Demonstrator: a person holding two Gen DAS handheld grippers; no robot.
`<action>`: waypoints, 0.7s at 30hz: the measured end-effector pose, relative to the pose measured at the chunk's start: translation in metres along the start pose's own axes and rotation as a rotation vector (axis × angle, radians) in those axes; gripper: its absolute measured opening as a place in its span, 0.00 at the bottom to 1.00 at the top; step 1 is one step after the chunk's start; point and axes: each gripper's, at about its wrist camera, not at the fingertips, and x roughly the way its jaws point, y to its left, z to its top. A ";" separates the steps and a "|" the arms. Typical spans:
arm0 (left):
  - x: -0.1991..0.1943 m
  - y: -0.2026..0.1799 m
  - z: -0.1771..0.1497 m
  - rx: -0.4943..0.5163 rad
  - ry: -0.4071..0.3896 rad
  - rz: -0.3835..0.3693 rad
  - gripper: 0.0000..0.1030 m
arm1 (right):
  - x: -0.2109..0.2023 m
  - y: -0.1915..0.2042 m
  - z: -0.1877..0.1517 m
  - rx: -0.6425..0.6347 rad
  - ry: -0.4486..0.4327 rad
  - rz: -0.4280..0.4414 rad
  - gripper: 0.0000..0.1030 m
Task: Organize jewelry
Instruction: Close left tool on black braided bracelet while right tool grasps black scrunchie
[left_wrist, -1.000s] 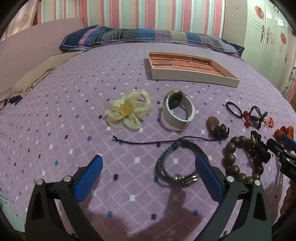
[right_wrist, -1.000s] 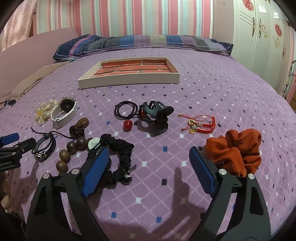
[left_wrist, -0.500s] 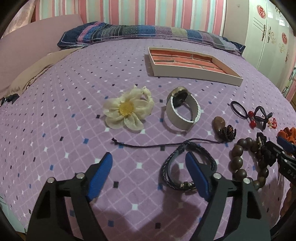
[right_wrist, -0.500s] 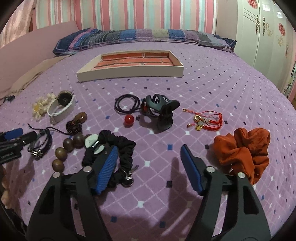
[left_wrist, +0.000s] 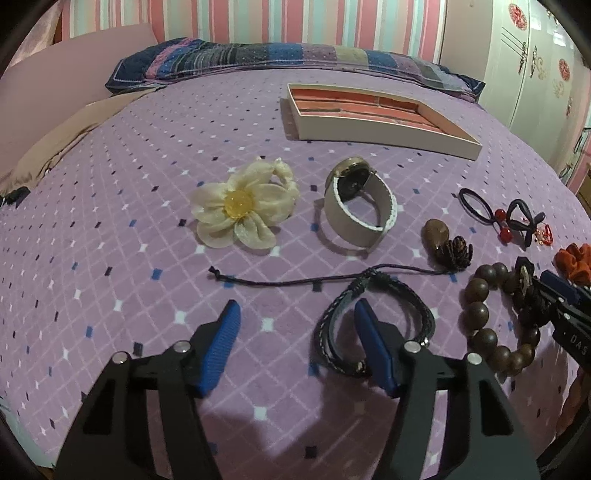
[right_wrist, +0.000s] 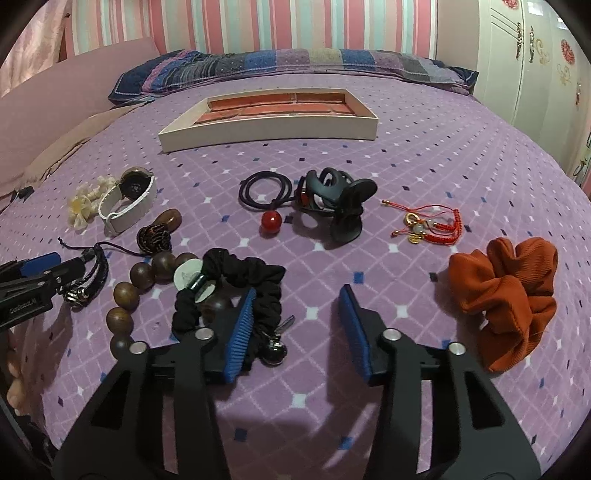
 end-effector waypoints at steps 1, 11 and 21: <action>0.000 -0.001 0.000 -0.002 -0.005 0.000 0.62 | 0.000 0.001 0.000 0.000 -0.002 0.000 0.37; 0.002 -0.014 -0.004 0.021 -0.029 0.016 0.54 | -0.001 0.011 -0.005 -0.035 -0.022 0.011 0.21; 0.003 -0.027 -0.008 0.051 -0.052 0.001 0.26 | -0.003 0.014 -0.010 -0.057 -0.049 0.012 0.15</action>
